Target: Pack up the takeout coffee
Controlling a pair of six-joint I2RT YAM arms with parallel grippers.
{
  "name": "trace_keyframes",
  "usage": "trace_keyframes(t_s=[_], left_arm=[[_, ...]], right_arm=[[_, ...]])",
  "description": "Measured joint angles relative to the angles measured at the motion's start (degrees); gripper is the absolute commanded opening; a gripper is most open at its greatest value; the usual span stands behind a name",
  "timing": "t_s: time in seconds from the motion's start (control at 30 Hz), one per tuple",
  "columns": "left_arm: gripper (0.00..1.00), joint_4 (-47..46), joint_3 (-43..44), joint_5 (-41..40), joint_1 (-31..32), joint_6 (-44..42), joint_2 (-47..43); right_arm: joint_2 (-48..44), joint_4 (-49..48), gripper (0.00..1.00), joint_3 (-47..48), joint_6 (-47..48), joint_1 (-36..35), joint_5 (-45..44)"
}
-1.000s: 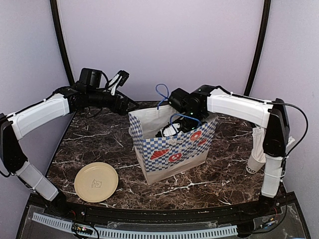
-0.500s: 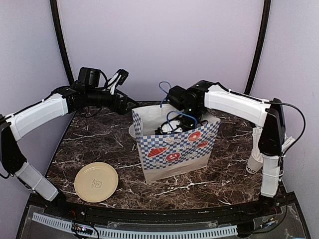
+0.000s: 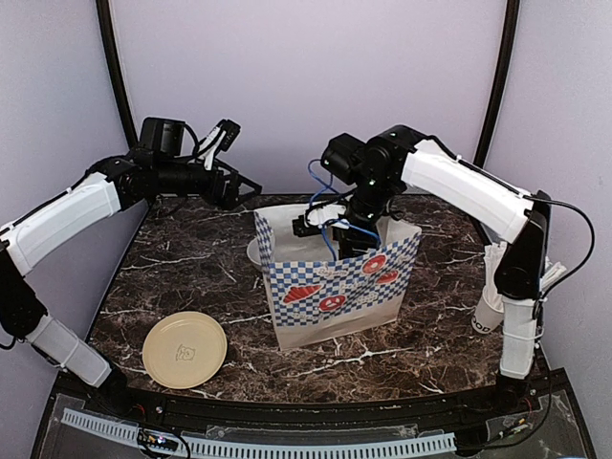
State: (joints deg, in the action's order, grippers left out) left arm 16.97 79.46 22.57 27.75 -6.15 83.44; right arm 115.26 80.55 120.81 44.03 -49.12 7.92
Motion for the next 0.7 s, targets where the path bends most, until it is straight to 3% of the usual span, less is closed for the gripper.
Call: trace_keyframes(t_s=[0.23,0.43,0.6,0.7], left_arm=[[0.99,3.3,4.3,-3.0,0.0,-1.7,-1.1],[0.98,5.6,8.2,-4.4,0.0,-1.9,-1.0],[0.96,6.0,11.7,-4.9,0.0,-1.4,-1.0],[0.95,5.6,12.4,-5.3,0.0,-0.8,-1.0]], right_arm=[[-4.0,-0.2,0.99,9.5,0.2,-0.3,-2.2],[-13.3,-2.0,0.98,10.6,0.9,-0.2,-5.6],[-25.4,-8.3,0.86,3.8,0.5,2.4,-10.6],[-32.6,-11.1,0.77,-2.9,-1.3,10.8,-12.0]])
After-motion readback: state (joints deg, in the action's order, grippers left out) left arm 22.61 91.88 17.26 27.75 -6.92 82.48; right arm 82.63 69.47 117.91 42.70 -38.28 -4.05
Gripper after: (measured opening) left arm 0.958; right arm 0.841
